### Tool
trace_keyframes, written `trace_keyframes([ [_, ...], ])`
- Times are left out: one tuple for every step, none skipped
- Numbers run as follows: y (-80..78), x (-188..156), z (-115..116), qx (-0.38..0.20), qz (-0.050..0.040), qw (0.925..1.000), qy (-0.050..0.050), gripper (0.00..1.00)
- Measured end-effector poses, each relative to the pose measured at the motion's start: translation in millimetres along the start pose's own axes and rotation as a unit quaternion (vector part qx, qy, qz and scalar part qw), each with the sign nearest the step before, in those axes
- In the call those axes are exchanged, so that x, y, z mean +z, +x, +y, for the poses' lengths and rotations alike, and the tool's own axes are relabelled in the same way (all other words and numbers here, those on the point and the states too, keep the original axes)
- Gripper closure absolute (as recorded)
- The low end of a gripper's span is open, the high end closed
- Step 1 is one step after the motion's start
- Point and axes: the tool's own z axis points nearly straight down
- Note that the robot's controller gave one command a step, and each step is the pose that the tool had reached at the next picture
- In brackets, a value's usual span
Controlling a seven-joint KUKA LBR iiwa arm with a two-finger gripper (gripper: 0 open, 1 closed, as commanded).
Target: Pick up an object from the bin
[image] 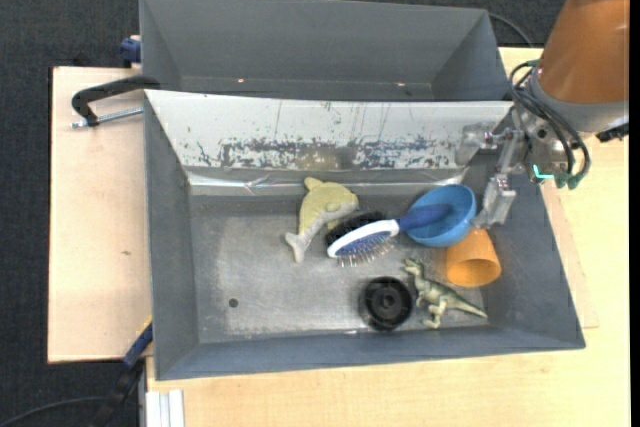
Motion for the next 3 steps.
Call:
trace_keyframes([
  [1.1, 124.4, 10.0, -0.153, -0.0037, 0.9882, -0.002, 0.00],
  [10.4, 150.7, 7.9, -0.067, -0.0023, 0.9978, 0.000, 0.00],
  [7.1, 145.8, 8.2, -0.068, -0.0074, 0.9977, 0.001, 1.00],
])
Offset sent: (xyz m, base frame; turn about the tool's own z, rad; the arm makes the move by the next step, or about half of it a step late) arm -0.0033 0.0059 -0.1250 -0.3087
